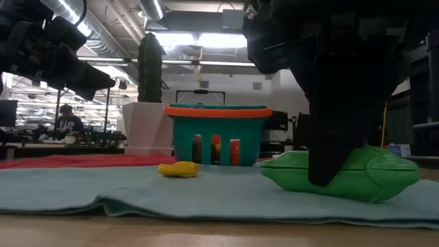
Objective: Pick and placing Produce into tupperware
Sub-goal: Put the pea into the basket
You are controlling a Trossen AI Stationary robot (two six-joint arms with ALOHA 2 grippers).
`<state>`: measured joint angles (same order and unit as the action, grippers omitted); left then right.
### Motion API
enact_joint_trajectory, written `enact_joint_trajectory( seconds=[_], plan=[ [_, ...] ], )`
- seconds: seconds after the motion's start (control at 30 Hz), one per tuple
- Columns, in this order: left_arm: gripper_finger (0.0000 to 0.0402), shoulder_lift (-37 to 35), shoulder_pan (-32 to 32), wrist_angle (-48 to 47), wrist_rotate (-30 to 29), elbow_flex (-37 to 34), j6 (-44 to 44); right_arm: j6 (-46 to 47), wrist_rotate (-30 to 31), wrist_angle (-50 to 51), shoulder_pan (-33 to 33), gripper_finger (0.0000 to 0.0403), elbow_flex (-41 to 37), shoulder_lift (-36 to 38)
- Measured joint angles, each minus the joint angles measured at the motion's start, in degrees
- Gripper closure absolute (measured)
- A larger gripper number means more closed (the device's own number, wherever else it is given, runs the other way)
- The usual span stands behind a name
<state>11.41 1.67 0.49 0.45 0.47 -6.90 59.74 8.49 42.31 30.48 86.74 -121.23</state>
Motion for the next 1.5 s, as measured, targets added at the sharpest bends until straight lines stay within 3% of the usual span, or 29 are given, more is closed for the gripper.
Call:
enact_joint_trajectory(
  seconds=[0.47,1.1,1.33,1.5],
  plan=[
    [0.0305,0.0,0.0,0.0,0.0,0.0,0.0,-3.6,-3.9,6.2,-1.3,0.0287,2.9,0.0],
    [0.0305,0.0,0.0,0.0,0.0,0.0,-0.1,-24.5,-4.1,36.5,-8.8,0.0287,22.4,0.2],
    [0.0305,0.0,0.0,0.0,0.0,0.0,-0.2,-26.4,-2.1,36.9,-12.4,0.0287,17.2,5.6],
    [0.0305,0.0,0.0,0.0,0.0,0.0,0.0,-22.6,0.9,27.2,-12.6,0.0287,5.5,13.5]
  ],
)
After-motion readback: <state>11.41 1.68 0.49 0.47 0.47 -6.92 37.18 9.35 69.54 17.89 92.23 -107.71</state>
